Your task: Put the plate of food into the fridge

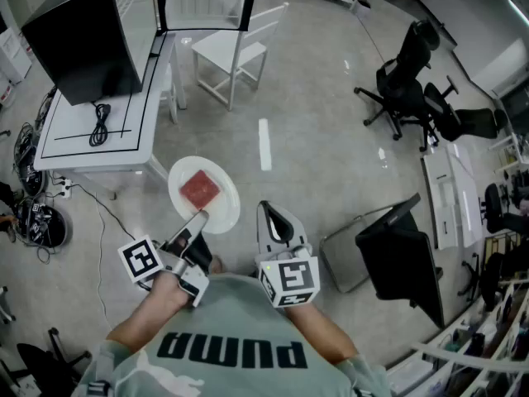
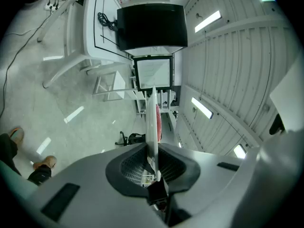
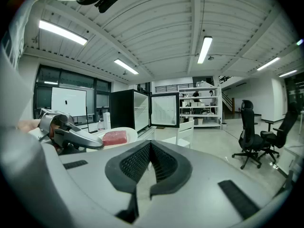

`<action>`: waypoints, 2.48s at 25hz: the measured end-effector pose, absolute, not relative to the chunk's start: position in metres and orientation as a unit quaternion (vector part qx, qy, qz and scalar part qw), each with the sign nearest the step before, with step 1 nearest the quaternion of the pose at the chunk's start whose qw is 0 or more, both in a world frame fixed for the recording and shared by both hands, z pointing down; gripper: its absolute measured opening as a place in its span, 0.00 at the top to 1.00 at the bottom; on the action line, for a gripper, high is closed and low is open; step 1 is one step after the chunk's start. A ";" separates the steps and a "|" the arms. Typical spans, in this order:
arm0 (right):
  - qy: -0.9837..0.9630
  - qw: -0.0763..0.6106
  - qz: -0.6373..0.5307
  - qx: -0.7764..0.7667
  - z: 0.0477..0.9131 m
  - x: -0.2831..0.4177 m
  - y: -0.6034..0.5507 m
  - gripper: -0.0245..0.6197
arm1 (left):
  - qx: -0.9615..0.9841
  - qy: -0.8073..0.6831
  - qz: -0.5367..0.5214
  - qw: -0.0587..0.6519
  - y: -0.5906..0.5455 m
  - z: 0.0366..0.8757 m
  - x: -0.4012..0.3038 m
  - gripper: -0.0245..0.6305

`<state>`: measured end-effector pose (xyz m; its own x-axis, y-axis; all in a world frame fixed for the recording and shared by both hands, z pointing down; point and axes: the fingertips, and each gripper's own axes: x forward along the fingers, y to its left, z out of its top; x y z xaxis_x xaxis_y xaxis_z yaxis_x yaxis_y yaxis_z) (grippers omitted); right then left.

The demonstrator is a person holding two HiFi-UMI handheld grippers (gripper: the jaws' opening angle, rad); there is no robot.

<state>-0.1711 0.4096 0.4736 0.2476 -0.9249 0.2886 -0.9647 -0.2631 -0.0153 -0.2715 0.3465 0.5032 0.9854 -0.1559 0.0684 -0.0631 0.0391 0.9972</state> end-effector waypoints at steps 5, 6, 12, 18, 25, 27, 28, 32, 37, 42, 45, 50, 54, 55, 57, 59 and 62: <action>-0.607 0.081 0.113 0.782 0.486 -0.159 0.383 0.96 | 0.699 -0.094 -0.037 0.708 0.323 0.513 -0.267 0.89; -0.608 0.082 0.114 0.782 0.489 -0.159 0.382 0.96 | 0.699 -0.097 -0.038 0.708 0.321 0.516 -0.267 0.89; -0.607 0.076 0.120 0.782 0.495 -0.158 0.377 0.95 | 0.695 -0.101 -0.036 0.711 0.317 0.524 -0.267 0.89; -0.604 0.068 0.112 0.786 0.489 -0.159 0.374 0.95 | 0.699 -0.090 -0.030 0.709 0.315 0.522 -0.264 0.89; -0.593 0.078 0.095 0.796 0.476 -0.157 0.379 0.95 | 0.700 -0.070 -0.035 0.710 0.315 0.518 -0.253 0.89; -0.589 0.079 0.100 0.798 0.476 -0.155 0.385 0.95 | 0.695 -0.067 -0.035 0.715 0.321 0.518 -0.250 0.89; -0.587 0.078 0.103 0.799 0.476 -0.153 0.387 0.95 | 0.694 -0.068 -0.033 0.716 0.323 0.518 -0.250 0.89; -0.585 0.074 0.099 0.802 0.474 -0.137 0.388 0.95 | 0.699 -0.068 -0.032 0.711 0.325 0.517 -0.241 0.89; -0.598 0.072 0.092 0.793 0.476 -0.120 0.380 0.95 | 0.702 -0.082 -0.039 0.706 0.317 0.523 -0.226 0.89; -0.608 0.071 0.082 0.787 0.468 -0.087 0.375 0.95 | 0.706 -0.087 -0.049 0.702 0.319 0.514 -0.196 0.89; -0.619 0.069 0.081 0.778 0.464 -0.071 0.363 0.95 | 0.704 -0.099 -0.058 0.701 0.313 0.507 -0.183 0.89; -0.636 0.065 0.088 0.764 0.470 -0.043 0.354 0.95 | 0.703 -0.116 -0.066 0.699 0.309 0.504 -0.158 0.89; -0.650 0.063 0.089 0.752 0.473 -0.024 0.347 0.95 | 0.700 -0.129 -0.071 0.699 0.309 0.505 -0.140 0.89; -0.653 0.063 0.090 0.750 0.473 -0.019 0.345 0.95 | 0.700 -0.133 -0.072 0.698 0.308 0.506 -0.135 0.89; -0.658 0.063 0.089 0.745 0.471 -0.008 0.343 0.95 | 0.701 -0.139 -0.077 0.695 0.308 0.506 -0.123 0.89; -0.664 0.065 0.088 0.740 0.472 0.006 0.343 0.95 | 0.700 -0.143 -0.082 0.695 0.309 0.505 -0.109 0.89; -0.671 0.068 0.089 0.733 0.475 0.025 0.343 0.95 | 0.696 -0.149 -0.089 0.697 0.313 0.505 -0.090 0.89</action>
